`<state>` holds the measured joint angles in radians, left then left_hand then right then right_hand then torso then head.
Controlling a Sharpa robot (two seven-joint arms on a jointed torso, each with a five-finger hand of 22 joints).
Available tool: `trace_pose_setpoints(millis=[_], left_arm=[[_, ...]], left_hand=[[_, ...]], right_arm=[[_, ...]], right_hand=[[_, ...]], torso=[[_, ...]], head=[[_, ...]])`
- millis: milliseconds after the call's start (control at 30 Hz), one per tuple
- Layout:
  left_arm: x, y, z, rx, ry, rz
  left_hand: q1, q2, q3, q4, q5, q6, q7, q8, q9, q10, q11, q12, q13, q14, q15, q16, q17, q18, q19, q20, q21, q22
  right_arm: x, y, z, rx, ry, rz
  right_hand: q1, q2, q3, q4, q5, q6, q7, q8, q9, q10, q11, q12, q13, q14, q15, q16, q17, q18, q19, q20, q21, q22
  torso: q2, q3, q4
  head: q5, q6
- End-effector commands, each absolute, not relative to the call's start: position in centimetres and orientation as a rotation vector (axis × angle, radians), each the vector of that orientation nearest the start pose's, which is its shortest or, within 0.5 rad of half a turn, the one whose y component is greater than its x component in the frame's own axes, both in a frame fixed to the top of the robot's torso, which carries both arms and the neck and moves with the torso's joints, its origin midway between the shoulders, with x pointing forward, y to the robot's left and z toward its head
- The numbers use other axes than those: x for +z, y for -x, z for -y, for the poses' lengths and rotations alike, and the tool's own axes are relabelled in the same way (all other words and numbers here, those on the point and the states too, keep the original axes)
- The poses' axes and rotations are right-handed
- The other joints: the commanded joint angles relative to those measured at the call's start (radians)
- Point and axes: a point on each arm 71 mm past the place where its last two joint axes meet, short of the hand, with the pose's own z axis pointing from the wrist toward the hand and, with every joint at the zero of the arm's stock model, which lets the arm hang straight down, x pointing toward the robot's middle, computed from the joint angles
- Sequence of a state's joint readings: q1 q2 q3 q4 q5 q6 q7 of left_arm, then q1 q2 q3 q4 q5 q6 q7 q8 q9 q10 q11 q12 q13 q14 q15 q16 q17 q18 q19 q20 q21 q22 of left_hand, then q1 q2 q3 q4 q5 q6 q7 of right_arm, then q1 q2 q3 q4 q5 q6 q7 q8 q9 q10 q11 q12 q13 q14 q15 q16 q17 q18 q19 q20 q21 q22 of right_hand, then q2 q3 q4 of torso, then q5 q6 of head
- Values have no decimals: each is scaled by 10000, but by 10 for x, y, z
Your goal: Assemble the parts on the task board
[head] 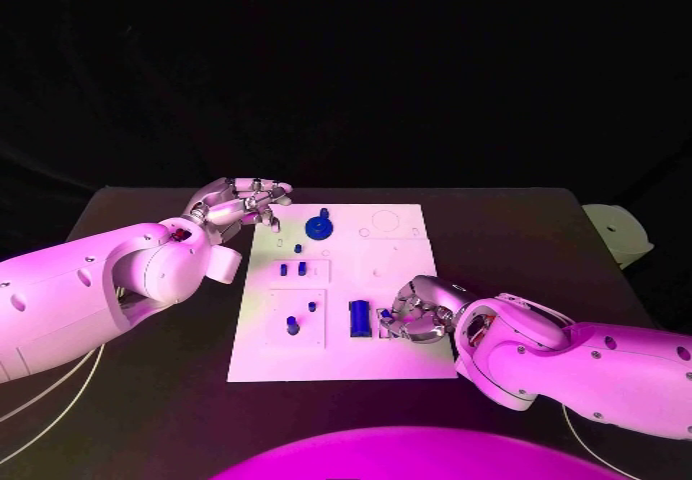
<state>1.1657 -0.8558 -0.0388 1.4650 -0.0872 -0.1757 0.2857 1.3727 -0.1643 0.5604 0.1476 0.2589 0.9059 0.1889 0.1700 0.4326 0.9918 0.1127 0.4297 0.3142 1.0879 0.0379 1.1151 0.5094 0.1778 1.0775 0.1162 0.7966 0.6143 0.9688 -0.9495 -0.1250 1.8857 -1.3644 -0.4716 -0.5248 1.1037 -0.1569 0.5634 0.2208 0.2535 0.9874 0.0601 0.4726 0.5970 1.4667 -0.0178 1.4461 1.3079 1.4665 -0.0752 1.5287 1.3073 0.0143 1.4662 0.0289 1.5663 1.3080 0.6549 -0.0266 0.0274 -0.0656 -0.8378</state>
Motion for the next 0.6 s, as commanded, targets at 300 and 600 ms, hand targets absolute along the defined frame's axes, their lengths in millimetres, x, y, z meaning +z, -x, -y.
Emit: trace_pose_setpoints(millis=[300, 600], left_arm=[[-203, -489, -222, -15375, 10863, -16081], [-203, -489, -222, -15374, 10865, -16093]], left_hand=[[-13, 125, 95, 10, 67, -49, -10, 39, -18, -70, 4, 45, 14, -87, -3, -17, 17, 66, 30, 75, -61, -12], [-13, 125, 95, 10, 67, -49, -10, 39, -18, -70, 4, 45, 14, -87, -3, -17, 17, 66, 30, 75, -61, -12]], right_arm=[[-282, -355, 174, 5721, -2376, -20447], [-284, -357, 172, 5714, -2338, -20460]], right_hand=[[-495, -65, -281, 252, -460, 189, -31, -32, -23, 535, 11, 44, 1959, 840, -39, -1, 1573, -143, 1046, 8, 45, 2628], [-578, -97, -364, 307, -648, 194, -27, -42, -29, 534, 15, 41, 1959, 839, -40, -2, 1572, -143, 1046, 6, 45, 2628]], torso=[[-7, 1, -2], [-2, 2, -1]], head=[[12, -1], [23, -17]])
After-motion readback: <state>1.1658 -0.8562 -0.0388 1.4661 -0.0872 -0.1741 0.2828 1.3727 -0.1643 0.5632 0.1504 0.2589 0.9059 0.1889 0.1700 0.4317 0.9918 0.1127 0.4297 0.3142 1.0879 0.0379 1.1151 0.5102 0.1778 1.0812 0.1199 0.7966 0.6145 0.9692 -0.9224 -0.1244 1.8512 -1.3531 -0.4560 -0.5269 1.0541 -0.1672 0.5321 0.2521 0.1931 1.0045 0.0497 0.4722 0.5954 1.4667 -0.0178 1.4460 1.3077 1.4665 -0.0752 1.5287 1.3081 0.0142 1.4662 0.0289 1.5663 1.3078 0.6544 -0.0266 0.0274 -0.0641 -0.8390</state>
